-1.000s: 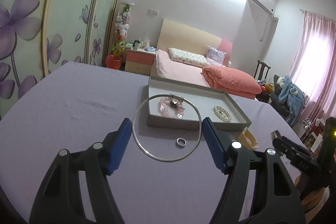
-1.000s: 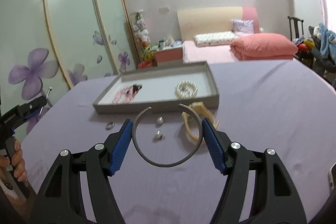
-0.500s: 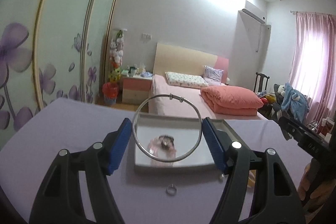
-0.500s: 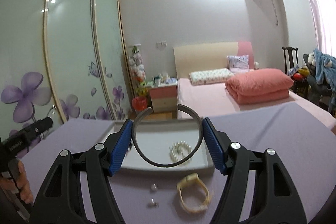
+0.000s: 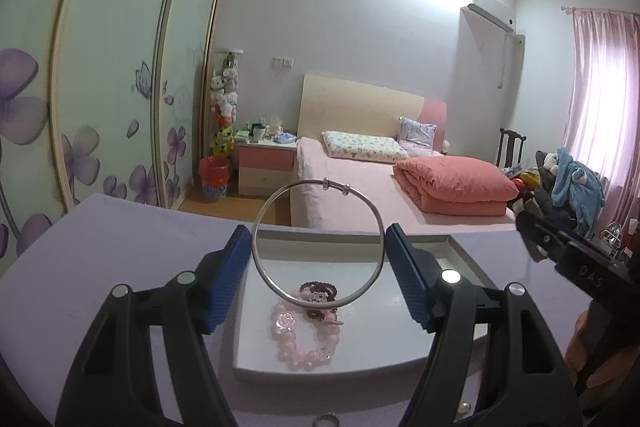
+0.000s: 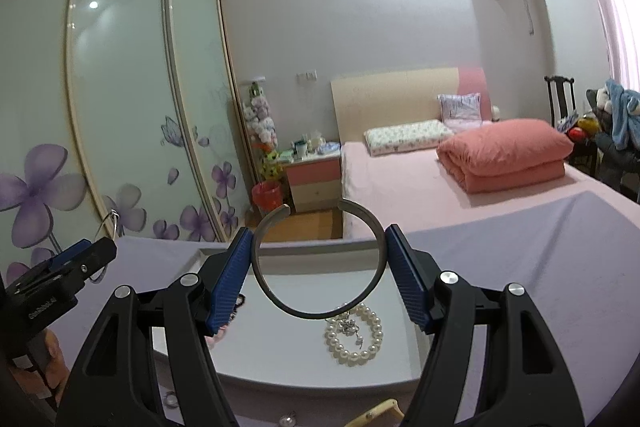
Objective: Organize jewelry
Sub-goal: 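Carry both bangles over the grey tray and open the right tool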
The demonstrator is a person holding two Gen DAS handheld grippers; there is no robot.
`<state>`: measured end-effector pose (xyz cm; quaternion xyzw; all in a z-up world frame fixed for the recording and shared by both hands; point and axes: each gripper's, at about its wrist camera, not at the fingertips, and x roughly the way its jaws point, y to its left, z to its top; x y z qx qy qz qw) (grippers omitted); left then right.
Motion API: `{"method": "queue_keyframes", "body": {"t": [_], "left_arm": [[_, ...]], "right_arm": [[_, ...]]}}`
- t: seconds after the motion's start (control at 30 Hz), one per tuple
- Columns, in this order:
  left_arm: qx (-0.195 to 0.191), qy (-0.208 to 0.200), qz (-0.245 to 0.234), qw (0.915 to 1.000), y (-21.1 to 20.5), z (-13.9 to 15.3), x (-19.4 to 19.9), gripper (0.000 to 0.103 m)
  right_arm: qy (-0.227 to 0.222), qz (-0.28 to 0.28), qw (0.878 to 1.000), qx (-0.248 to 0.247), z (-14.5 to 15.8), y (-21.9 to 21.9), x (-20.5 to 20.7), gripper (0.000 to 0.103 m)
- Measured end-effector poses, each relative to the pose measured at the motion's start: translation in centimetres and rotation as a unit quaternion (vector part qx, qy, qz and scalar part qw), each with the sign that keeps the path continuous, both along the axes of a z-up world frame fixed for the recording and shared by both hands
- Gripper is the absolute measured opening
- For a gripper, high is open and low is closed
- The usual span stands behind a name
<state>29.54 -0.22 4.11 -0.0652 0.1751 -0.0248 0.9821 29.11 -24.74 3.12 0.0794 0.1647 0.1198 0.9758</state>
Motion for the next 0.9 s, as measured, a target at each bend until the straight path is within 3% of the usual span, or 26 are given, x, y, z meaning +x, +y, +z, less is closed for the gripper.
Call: {"method": "queue_keyframes", "body": {"t": [0.4, 0.5, 0.9], "left_arm": [[-0.005, 0.05, -0.004, 0.9987, 0.2, -3.4, 4.4, 0.068], [-0.005, 0.056, -0.008, 0.9984, 0.0, -3.9, 4.9, 0.068], [0.002, 0.069, -0.02, 0.9974, -1.3, -5.1, 6.2, 0.068]], "right_arm": [[0.117, 0.018, 0.993, -0.015, -4.5, 1.5, 4.2, 0.069], [0.114, 0.022, 0.993, -0.022, -4.3, 1.8, 4.1, 0.08], [0.087, 0.02, 0.996, -0.006, -3.0, 0.6, 3.4, 0.08]]}}
